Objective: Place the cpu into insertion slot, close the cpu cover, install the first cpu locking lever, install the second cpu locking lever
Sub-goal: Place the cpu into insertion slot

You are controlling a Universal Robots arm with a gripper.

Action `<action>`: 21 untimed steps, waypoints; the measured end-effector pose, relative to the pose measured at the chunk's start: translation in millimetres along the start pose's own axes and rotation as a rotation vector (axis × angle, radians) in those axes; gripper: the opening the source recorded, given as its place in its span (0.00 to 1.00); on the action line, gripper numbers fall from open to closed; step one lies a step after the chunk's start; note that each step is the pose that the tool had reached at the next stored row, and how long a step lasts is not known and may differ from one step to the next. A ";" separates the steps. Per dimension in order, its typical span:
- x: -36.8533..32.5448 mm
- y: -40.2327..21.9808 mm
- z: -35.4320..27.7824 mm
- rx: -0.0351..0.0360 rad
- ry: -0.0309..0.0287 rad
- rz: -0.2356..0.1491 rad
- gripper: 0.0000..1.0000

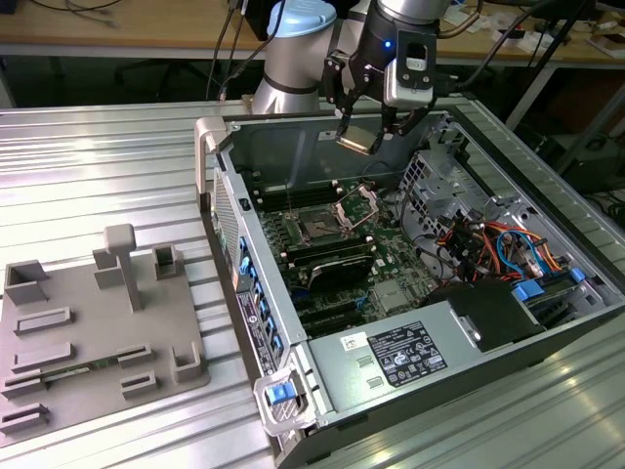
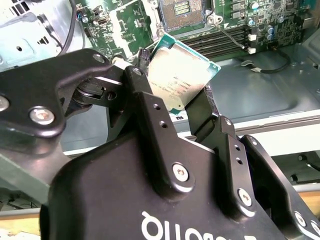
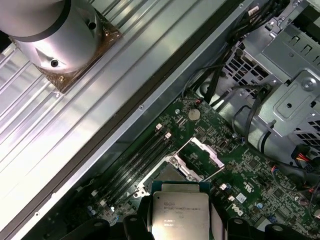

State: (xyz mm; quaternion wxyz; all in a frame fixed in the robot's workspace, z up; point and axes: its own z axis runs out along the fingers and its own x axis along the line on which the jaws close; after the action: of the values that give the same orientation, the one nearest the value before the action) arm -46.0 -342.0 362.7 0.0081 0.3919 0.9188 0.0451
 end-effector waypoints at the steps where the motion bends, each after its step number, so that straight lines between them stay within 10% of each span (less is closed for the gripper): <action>1: 0.0 0.0 0.0 0.0000 -0.0003 0.003 0.55; 21: 0.8 -0.9 0.5 -0.0018 -0.0078 0.088 0.55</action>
State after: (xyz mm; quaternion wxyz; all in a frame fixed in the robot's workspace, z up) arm -47.2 -342.0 362.1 0.0100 0.4320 0.9007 0.0447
